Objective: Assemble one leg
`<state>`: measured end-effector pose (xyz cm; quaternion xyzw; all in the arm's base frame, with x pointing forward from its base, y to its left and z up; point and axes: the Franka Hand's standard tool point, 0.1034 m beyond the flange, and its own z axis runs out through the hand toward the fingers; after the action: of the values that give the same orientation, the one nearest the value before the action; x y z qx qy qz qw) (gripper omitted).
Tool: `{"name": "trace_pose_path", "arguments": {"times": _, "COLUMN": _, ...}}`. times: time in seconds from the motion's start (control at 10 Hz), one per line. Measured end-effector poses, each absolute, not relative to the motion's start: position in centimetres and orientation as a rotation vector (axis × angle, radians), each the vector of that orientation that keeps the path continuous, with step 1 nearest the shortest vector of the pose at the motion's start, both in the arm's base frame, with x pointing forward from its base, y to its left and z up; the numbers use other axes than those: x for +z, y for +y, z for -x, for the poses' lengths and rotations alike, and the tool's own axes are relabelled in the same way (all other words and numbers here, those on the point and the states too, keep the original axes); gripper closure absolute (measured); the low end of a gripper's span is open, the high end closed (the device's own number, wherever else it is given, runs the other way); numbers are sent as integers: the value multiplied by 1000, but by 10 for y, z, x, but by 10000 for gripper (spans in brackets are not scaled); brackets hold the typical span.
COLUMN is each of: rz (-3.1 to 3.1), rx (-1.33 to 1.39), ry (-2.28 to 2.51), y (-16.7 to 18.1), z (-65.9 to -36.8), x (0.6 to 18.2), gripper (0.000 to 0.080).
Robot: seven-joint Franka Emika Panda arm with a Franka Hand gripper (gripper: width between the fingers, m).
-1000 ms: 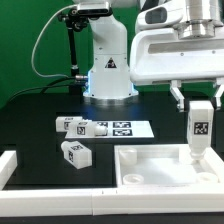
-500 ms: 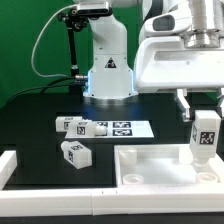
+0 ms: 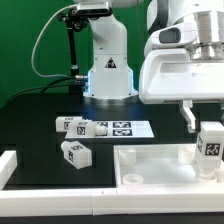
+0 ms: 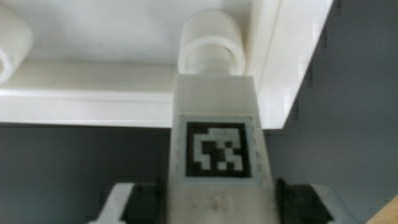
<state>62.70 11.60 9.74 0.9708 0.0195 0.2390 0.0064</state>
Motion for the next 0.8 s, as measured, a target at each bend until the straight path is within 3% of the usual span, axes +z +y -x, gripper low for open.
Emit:
{"name": "trace_pose_path", "arguments": {"times": 0.3, "rz": -3032, "rx": 746, "ry": 65, "y": 114, "z": -625, "x": 89, "gripper": 512}}
{"name": "trace_pose_path", "arguments": {"times": 0.8, "rz": -3024, "rx": 786, "ry": 59, "y": 110, "z": -627, "x": 88, "gripper": 512}}
